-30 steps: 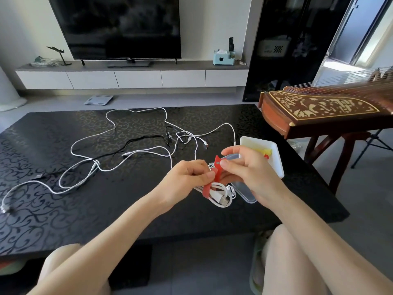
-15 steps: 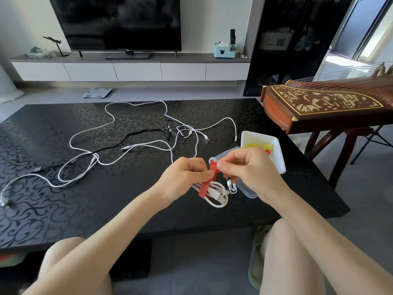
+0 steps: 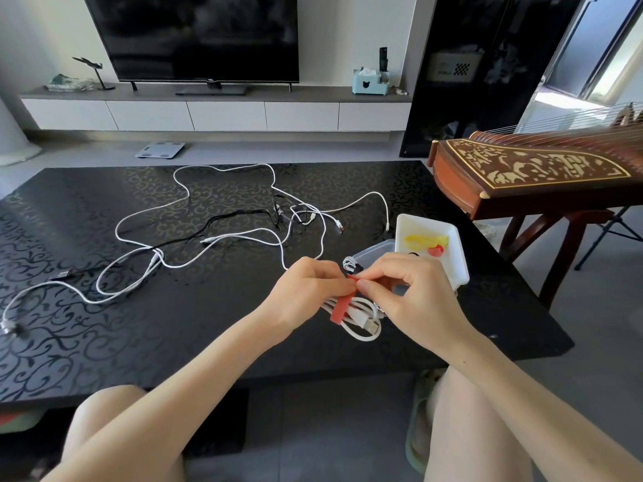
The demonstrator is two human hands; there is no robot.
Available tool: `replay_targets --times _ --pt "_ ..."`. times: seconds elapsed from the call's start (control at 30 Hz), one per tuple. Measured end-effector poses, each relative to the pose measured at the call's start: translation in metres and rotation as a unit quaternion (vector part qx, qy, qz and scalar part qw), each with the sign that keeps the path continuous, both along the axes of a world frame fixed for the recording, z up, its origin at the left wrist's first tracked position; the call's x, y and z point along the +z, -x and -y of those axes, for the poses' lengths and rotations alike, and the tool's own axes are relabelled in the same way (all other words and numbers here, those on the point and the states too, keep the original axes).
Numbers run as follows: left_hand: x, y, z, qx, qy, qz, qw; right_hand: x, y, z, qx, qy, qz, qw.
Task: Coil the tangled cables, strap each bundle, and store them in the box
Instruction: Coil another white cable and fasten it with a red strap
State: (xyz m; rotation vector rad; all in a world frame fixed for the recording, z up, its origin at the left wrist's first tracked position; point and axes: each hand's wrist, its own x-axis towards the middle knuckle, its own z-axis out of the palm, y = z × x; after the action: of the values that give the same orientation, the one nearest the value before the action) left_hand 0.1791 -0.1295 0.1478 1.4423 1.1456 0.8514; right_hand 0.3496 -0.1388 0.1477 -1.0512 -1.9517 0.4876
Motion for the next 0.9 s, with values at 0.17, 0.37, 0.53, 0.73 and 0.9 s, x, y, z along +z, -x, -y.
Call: replay_targets --times 0.17,0.37,0.53,0.73,0.9 --pt "0.001 -0.001 0.006 -0.033 -0.037 -0.039 0.998 0.006 -0.003 -0.003 0.015 0.384 -0.249 0.889" --pt "0.007 -0.002 0.012 -0.058 -0.086 -0.082 0.991 0.006 -0.007 -0.003 0.089 0.579 -0.335 0.738" --pt "0.0 0.002 0.014 -0.052 -0.144 -0.202 0.967 0.003 -0.01 -0.005 -0.035 0.344 -0.177 0.921" --pt "0.005 0.008 0.019 -0.141 -0.133 -0.196 0.961 0.011 -0.007 -0.008 -0.107 0.183 -0.101 0.972" --pt "0.015 -0.006 0.022 -0.107 -0.096 -0.167 0.976 0.016 0.006 -0.008 -0.166 0.035 -0.038 0.985"
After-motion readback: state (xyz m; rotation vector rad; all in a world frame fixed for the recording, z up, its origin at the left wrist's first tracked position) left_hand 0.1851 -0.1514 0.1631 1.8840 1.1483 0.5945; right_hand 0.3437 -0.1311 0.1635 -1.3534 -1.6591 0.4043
